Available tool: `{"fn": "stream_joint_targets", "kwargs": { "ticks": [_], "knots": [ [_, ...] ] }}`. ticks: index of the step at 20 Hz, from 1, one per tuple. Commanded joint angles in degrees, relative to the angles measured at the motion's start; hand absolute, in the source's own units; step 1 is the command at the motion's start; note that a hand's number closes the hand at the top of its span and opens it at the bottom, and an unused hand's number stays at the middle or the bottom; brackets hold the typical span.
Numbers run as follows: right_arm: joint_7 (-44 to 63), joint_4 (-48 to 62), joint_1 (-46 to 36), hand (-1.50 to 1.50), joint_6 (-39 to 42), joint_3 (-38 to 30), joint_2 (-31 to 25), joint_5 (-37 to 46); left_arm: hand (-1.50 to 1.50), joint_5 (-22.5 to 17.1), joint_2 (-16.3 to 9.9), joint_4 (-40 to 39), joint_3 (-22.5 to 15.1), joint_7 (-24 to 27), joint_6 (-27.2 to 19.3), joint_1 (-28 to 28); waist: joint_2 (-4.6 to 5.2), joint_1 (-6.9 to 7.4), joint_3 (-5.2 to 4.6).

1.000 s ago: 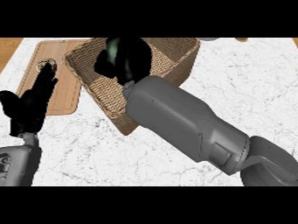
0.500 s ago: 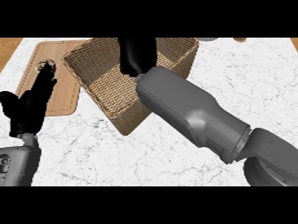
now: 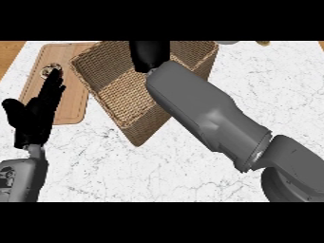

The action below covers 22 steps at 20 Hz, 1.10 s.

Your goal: Pick the eggplant from the placemat and place it in the basket

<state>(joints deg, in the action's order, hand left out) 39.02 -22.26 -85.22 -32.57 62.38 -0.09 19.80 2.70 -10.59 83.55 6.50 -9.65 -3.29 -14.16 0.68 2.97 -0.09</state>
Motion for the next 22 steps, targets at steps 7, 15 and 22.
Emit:
{"fn": "stream_joint_targets", "kwargs": {
  "ticks": [7, 15, 22],
  "knots": [
    [-3.9, 5.2, 2.4, 1.50, 13.3, -3.8, 0.1, -3.0, 0.00, -1.4, -2.2, 2.9, 1.1, -0.3, 2.5, 3.0, 0.07, 0.54, 0.03],
    [-2.2, 2.1, 4.3, 1.50, 10.2, -4.0, 0.1, -0.8, 0.00, 0.7, 0.9, -0.1, -0.5, 0.9, -0.3, 0.1, 0.08, 0.02, 0.02],
    [-5.4, 8.3, 3.9, 1.50, 13.0, -4.8, 0.1, 0.3, 0.00, 0.4, -0.4, 0.1, 0.2, -1.7, 0.0, -2.5, 0.45, 0.74, 0.03]
  ]
}}
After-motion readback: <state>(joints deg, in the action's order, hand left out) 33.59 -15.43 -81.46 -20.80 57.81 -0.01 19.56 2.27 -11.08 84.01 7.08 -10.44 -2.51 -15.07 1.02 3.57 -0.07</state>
